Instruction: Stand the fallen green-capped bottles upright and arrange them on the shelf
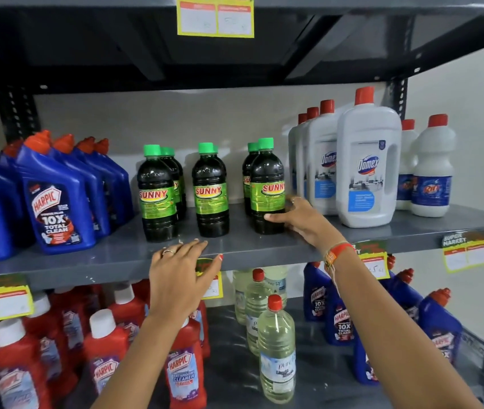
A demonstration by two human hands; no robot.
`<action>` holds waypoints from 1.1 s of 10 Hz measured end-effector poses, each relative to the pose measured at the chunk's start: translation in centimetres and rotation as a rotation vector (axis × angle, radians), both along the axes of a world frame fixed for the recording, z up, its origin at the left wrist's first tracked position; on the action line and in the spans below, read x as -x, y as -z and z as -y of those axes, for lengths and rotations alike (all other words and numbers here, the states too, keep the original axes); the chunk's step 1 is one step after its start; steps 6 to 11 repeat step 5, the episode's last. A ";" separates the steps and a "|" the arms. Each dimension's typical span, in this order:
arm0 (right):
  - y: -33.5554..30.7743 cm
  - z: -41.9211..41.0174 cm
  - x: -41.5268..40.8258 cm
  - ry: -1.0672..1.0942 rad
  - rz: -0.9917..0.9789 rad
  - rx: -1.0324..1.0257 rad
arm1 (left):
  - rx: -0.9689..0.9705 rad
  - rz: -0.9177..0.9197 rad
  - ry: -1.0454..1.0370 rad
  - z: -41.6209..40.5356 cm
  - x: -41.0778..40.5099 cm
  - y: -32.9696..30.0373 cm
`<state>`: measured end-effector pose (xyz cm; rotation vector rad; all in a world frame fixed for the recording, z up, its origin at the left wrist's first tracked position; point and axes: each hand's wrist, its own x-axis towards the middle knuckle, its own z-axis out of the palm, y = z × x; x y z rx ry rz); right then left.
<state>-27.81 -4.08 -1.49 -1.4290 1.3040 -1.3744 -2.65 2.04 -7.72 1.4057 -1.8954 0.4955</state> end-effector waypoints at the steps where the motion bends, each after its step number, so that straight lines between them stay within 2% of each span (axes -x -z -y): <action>1: -0.2 0.2 -0.6 0.061 -0.124 0.039 | 0.007 -0.011 0.007 -0.1 0.1 -0.1; 2: -0.5 0.5 -1.6 0.195 -0.219 0.055 | 0.003 -0.021 0.008 -0.3 0.1 -0.1; 4: -0.6 0.6 -2.4 0.244 -0.333 0.057 | 0.022 -0.021 0.007 -0.5 0.3 -0.3; 5: -0.9 0.3 -2.3 0.257 -0.259 0.085 | 0.009 -0.053 0.020 -0.4 0.3 -0.1; 11: -0.9 0.3 -2.3 0.257 -0.259 0.085 | 0.009 -0.053 0.020 -0.4 0.3 -0.1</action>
